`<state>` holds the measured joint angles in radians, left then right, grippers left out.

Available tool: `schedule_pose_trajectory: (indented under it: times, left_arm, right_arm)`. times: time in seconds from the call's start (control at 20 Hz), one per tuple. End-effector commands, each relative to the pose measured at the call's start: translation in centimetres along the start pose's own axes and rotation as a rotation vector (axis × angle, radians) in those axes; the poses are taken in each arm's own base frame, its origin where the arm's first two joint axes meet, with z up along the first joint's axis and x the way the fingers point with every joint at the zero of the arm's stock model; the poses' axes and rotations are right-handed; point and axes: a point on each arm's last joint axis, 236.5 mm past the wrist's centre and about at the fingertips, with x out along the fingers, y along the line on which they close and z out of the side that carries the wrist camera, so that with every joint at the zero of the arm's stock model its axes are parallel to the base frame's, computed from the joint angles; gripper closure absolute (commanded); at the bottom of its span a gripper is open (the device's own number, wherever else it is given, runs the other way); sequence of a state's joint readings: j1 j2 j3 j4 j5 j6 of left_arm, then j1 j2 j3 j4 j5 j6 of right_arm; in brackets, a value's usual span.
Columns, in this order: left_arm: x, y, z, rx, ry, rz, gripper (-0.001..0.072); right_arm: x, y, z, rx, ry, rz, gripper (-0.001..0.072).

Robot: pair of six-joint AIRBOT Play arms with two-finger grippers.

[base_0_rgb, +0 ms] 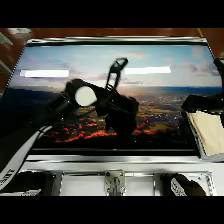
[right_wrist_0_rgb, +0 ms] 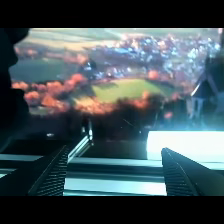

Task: Fold the shirts.

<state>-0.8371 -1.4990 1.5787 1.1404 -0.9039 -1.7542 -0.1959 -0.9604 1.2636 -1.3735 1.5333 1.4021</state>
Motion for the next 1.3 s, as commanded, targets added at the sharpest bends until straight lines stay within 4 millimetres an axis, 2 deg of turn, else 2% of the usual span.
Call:
schedule_pose_trajectory:
  times: [0.0,0.1,0.35,0.45,0.55,0.65,0.75,0.85,1.1,1.25]
  left_arm:
    - [3.1,0.6,-2.4,-0.085,0.072,0.007,-0.0013]
    - [0.5,4.9,-1.9,-0.108,0.133,0.075,-0.0013]
    - [-8.7,18.4,-1.6,-0.278,0.222,0.233,-0.0013]
    - [-10.9,22.6,-2.3,-0.389,0.22,0.266,-0.0013]
    - [-11.4,25.9,-4.4,-0.498,0.241,0.278,-0.0013]
    - [-10.7,28.3,-7.4,-0.569,0.283,0.289,-0.0013]
    - [-8.4,29.5,-8.8,-0.648,0.247,0.26,-0.0013]
    - [-5.4,30.0,-9.1,-0.712,0.194,0.204,-0.0013]
    - [2.1,28.7,-8.1,-0.786,0.13,0.038,-0.0013]
    - [4.5,28.9,-8.3,-0.816,0.116,0.014,-0.0013]
  right_arm:
    - [1.7,-0.6,-1.0,0.006,0.03,-0.012,0.0018]
    - [2.8,-1.5,-1.5,0.011,0.047,-0.043,0.0018]
    - [5.8,-2.7,-3.6,0.047,0.141,-0.041,0.0018]
    - [7.3,-2.6,-4.3,0.115,0.181,0.026,0.0018]
    - [8.8,-1.1,-5.0,0.181,0.229,0.161,0.0018]
    - [9.9,0.6,-6.0,0.218,0.283,0.292,0.0017]
    - [11.0,1.3,-6.8,0.248,0.334,0.341,0.0017]
    - [12.0,1.6,-7.1,0.274,0.356,0.368,0.0017]
    - [12.9,1.3,-6.5,0.297,0.334,0.358,0.0017]
    - [12.9,1.2,-6.4,0.299,0.328,0.356,0.0017]
